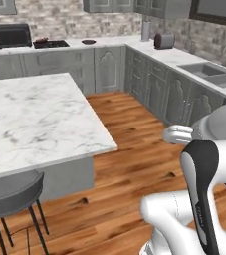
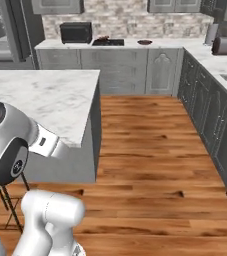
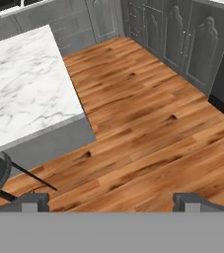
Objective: Place the cold items (mushroom and squash) from the fridge in one tupperware on the dining counter. Place the warm items (kebab skewer and hot dog) in the stove area in another tupperware.
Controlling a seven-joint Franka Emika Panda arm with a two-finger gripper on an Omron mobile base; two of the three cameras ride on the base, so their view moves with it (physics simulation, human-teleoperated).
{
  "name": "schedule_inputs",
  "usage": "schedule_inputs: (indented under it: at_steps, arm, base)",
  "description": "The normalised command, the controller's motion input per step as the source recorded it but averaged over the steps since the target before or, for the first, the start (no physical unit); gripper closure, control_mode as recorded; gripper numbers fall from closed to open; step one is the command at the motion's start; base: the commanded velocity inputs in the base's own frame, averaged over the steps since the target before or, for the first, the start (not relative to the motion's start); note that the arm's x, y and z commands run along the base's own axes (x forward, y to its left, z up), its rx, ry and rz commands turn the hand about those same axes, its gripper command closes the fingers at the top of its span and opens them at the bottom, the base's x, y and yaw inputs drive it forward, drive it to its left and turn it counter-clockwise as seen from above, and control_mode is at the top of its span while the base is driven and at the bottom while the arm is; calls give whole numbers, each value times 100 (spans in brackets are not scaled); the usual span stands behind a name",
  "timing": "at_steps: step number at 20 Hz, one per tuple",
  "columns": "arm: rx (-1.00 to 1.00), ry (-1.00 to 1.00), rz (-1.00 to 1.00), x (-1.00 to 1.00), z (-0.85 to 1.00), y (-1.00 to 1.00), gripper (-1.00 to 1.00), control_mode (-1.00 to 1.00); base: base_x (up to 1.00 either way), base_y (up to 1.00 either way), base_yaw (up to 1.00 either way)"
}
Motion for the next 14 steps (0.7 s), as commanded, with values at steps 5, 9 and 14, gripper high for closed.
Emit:
schedule_inputs:
  at_steps: [5,9,14]
  arm:
    - [0,0,0,0,0,0,-100,100]
    - [0,0,0,0,0,0,-100,100]
    - [0,0,0,0,0,0,-100,100]
  base:
    - [94,-23,-30]
    - [91,-25,-43]
    - [100,-32,-7]
